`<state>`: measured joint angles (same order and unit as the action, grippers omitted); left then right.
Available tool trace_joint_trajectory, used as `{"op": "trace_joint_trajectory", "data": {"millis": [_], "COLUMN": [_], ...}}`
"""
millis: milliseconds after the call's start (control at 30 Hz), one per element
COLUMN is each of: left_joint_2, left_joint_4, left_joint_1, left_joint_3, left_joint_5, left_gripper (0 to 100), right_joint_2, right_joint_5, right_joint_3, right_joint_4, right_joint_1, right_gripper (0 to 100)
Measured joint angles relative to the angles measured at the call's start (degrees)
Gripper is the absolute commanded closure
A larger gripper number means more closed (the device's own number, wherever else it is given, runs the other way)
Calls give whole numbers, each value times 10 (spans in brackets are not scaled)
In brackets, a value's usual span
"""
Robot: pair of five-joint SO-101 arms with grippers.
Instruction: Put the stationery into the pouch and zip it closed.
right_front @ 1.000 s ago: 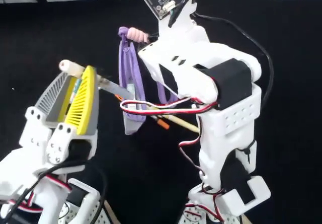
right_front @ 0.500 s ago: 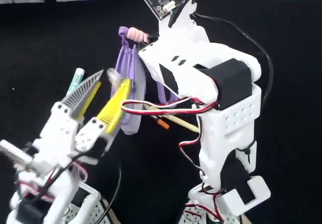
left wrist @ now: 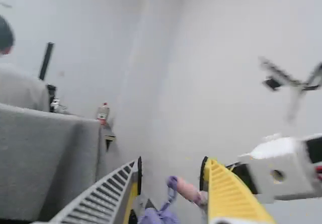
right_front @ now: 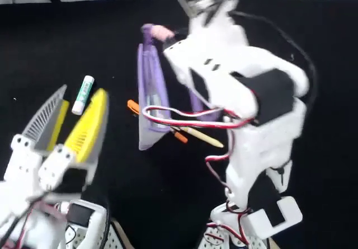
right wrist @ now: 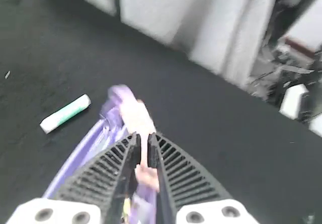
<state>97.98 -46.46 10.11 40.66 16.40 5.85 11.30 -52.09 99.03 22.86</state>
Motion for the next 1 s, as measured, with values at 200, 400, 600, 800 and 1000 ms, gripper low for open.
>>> {"op": "trace_joint_trajectory", "data": {"millis": [200, 400, 600, 800, 1000], "left_joint_2": [-38, -160, -290, -396, -477], "left_joint_4": [119, 179, 185, 186, 295], "left_joint_1": [-121, -142, -142, -142, -142], "left_joint_3": [164, 239, 245, 256, 309], "left_joint_5": [76, 105, 109, 109, 109], "left_gripper": [791, 791, 791, 787, 787], "right_joint_2": [2, 2, 2, 4, 4], "right_joint_5": [0, -1, -2, 27, 98], "right_joint_3": [-86, -105, -105, -16, 164], "right_joint_4": [4, 4, 4, 4, 4], "right_joint_1": [-62, -79, -81, -171, -290], "right_gripper": [988, 988, 987, 986, 961]}}
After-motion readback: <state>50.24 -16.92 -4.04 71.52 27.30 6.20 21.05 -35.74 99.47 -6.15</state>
